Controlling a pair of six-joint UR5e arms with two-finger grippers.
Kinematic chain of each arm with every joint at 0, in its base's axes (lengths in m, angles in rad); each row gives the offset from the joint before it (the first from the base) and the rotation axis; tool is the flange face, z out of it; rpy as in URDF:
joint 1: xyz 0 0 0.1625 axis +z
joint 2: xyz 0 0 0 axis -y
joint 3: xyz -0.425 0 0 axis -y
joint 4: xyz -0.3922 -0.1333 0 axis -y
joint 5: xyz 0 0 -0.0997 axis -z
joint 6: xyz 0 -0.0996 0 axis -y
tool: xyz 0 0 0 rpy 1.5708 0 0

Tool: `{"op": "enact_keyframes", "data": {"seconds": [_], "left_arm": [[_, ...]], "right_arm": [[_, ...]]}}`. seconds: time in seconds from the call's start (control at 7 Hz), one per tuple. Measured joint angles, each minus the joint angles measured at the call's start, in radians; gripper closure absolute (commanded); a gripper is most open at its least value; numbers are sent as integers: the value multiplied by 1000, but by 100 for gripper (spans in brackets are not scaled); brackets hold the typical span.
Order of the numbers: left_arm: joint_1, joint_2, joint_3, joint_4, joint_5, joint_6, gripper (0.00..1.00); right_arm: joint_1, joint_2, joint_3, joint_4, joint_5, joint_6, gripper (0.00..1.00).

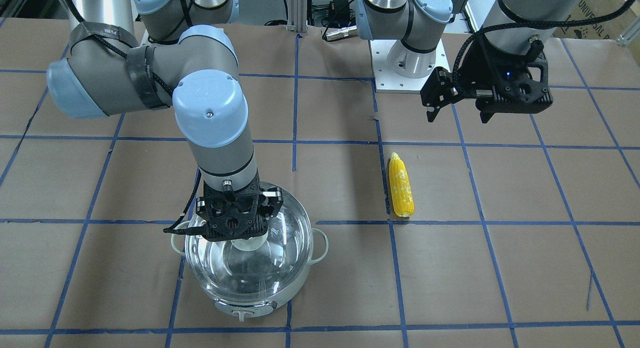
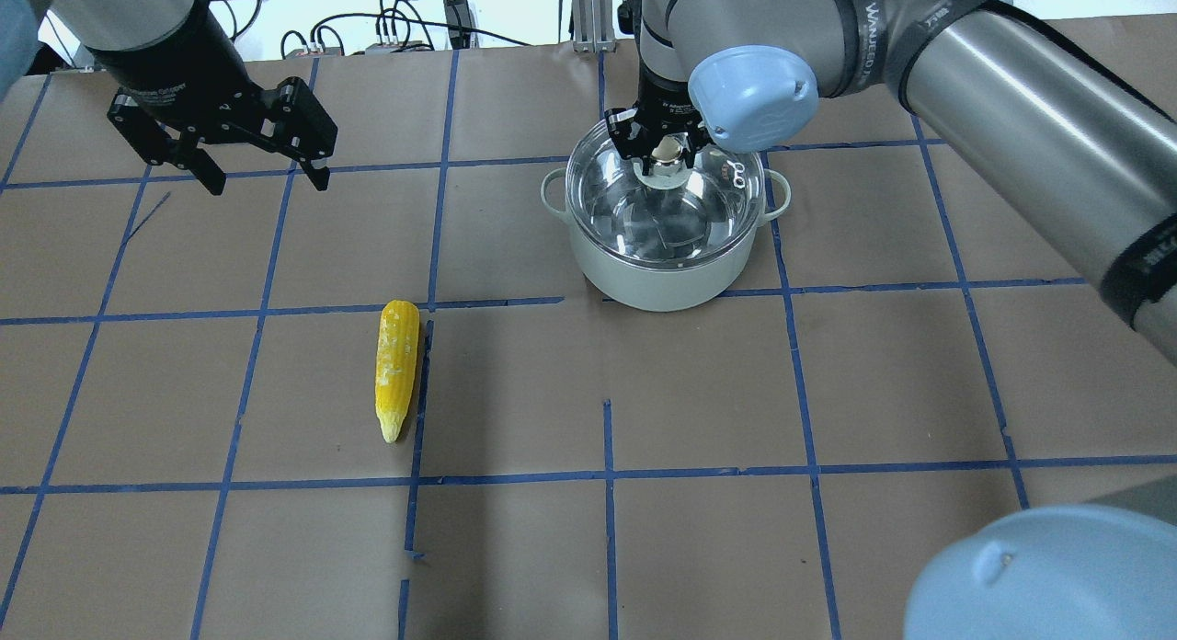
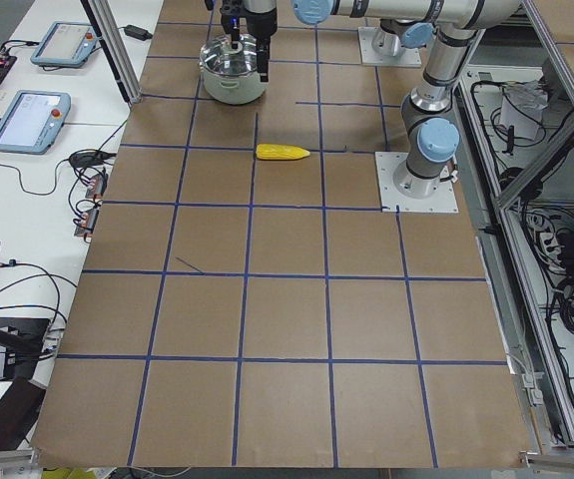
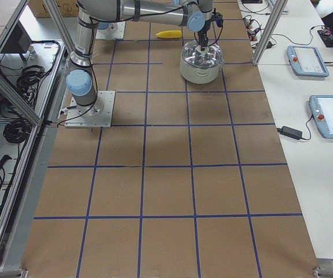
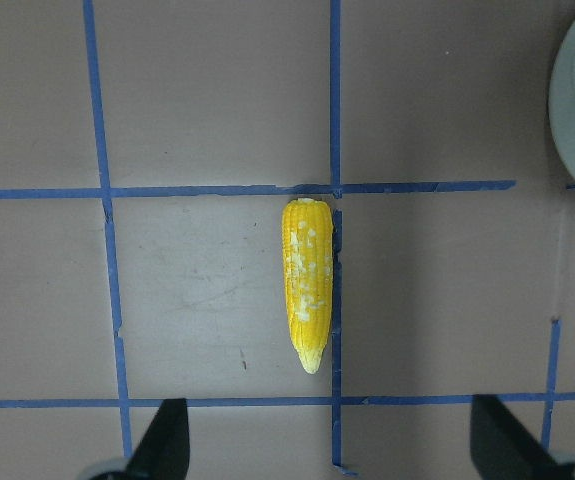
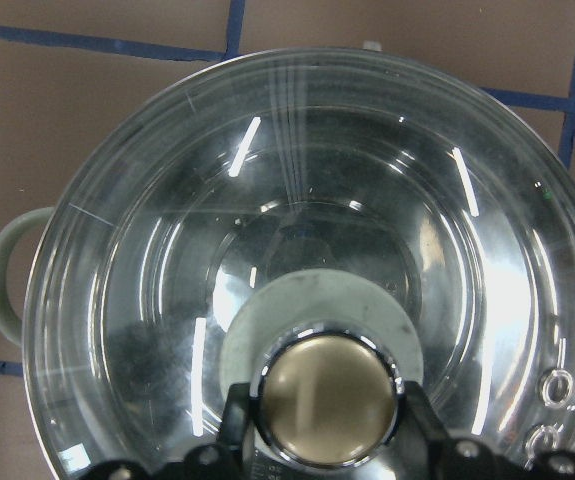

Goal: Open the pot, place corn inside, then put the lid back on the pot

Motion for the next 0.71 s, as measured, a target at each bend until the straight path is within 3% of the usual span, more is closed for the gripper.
{"op": "enact_keyframes", "data": {"seconds": [0.43, 0.71], "left_arm": [[-4, 14, -22, 1, 1, 4, 0], [-4, -13, -48, 24, -1, 10, 0]], "right_arm": [[-37, -8, -87, 142, 1, -39, 70], [-76, -12, -186, 266, 1, -91, 80]]}}
